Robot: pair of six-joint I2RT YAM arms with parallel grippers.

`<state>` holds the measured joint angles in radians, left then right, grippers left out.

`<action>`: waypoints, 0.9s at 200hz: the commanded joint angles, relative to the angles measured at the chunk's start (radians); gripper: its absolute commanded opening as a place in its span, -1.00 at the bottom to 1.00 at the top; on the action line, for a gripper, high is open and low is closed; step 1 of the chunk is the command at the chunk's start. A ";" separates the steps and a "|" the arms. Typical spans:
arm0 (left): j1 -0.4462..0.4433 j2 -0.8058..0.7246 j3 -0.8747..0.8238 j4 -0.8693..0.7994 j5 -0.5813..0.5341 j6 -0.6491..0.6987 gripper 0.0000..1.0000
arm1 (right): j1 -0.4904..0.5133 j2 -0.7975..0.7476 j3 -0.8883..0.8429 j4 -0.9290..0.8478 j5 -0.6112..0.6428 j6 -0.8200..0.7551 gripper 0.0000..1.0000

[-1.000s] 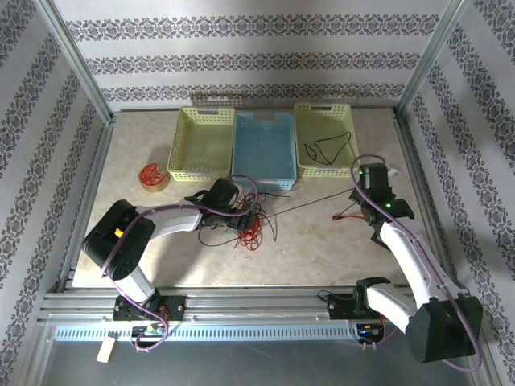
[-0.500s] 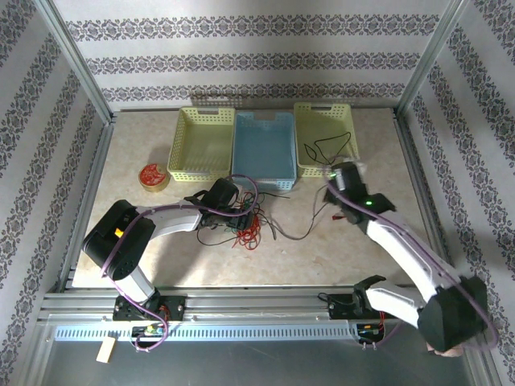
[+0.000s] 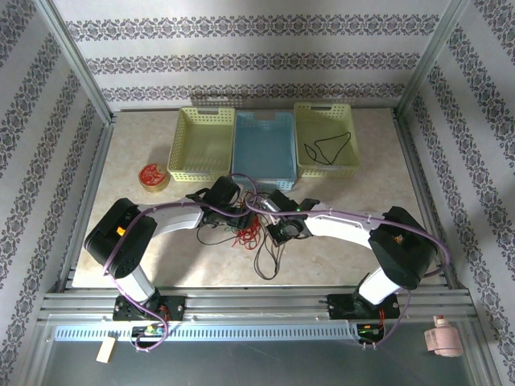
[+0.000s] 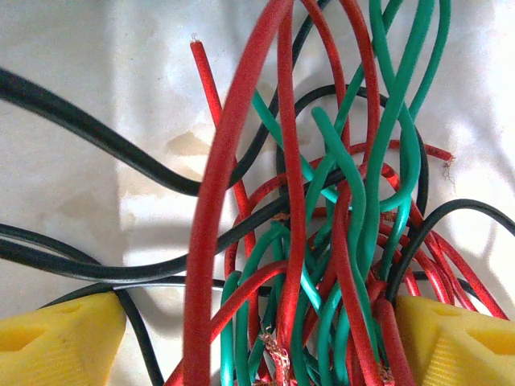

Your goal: Untangle the cables

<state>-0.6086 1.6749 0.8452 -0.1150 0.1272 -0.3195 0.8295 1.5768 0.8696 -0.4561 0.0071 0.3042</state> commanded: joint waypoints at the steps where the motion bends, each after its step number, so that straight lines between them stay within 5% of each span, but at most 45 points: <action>1: -0.006 0.034 0.003 -0.079 -0.016 0.023 0.74 | 0.013 0.021 0.036 -0.006 -0.064 -0.064 -0.87; 29: -0.006 0.040 0.015 -0.083 -0.017 0.026 0.74 | -0.001 0.049 0.049 0.014 -0.059 -0.058 -0.60; 97: -0.006 0.036 0.008 -0.061 -0.007 0.013 0.74 | -0.082 0.088 0.053 0.062 -0.036 -0.030 -0.56; 143: -0.006 0.019 -0.002 -0.059 -0.018 0.010 0.74 | -0.164 0.092 0.022 0.101 -0.019 0.053 -0.99; 180: -0.006 0.009 -0.008 -0.058 -0.015 0.009 0.75 | -0.206 0.028 -0.007 0.094 0.075 0.097 -1.00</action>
<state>-0.6086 1.6794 0.8555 -0.1265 0.1291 -0.3206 0.6415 1.6512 0.8902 -0.3584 -0.0063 0.3496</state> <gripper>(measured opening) 0.871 0.048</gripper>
